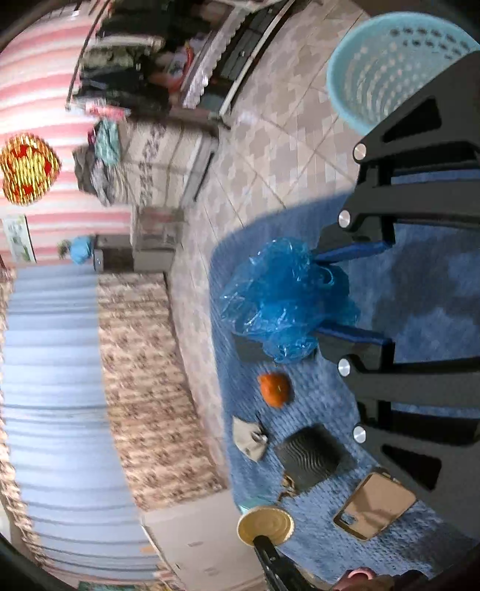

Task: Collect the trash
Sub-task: 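Carry the blue bag and the cream lid with both tools over the wastebasket, then open the left tool to drop the cream lid into the wastebasket, then open the right tool to drop the blue plastic bag into the wastebasket, then reach the left tool to the brown paper bag and grasp it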

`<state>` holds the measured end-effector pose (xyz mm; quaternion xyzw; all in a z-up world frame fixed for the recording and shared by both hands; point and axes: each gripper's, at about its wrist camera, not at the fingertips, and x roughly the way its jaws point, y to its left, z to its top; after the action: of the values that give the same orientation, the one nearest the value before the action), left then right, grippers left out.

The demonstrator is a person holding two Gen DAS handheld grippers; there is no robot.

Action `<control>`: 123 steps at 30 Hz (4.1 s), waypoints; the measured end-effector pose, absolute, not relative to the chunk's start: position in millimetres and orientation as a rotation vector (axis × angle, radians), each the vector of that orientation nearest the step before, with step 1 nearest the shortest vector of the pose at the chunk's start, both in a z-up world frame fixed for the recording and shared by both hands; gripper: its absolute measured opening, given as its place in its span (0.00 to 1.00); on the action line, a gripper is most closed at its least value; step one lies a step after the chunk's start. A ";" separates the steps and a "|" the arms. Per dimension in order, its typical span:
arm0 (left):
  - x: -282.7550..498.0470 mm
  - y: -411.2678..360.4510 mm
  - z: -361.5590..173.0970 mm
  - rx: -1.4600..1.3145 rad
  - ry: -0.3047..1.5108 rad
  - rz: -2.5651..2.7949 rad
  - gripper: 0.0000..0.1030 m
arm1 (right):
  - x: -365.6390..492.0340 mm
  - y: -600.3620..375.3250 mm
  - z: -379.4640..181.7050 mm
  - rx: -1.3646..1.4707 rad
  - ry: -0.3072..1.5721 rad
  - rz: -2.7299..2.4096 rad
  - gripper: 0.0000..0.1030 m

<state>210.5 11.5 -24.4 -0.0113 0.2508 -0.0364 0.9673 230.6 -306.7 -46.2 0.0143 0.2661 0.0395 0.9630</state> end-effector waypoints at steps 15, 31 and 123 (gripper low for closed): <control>204.7 -87.6 -7.1 -0.016 0.509 -0.263 0.10 | 149.9 -421.7 -36.1 0.101 0.514 -0.215 0.31; 197.0 -226.4 -31.1 0.070 0.545 -0.490 0.10 | 129.9 -518.6 -56.6 0.189 0.534 -0.412 0.31; 261.8 -0.7 -57.4 -0.015 0.605 0.050 0.95 | 220.3 -396.0 -75.5 0.020 0.627 -0.323 0.96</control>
<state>261.8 -0.7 -57.4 -0.0074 0.2977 0.0248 0.9543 220.3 -396.0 -75.5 0.0096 0.3072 -0.1582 0.9383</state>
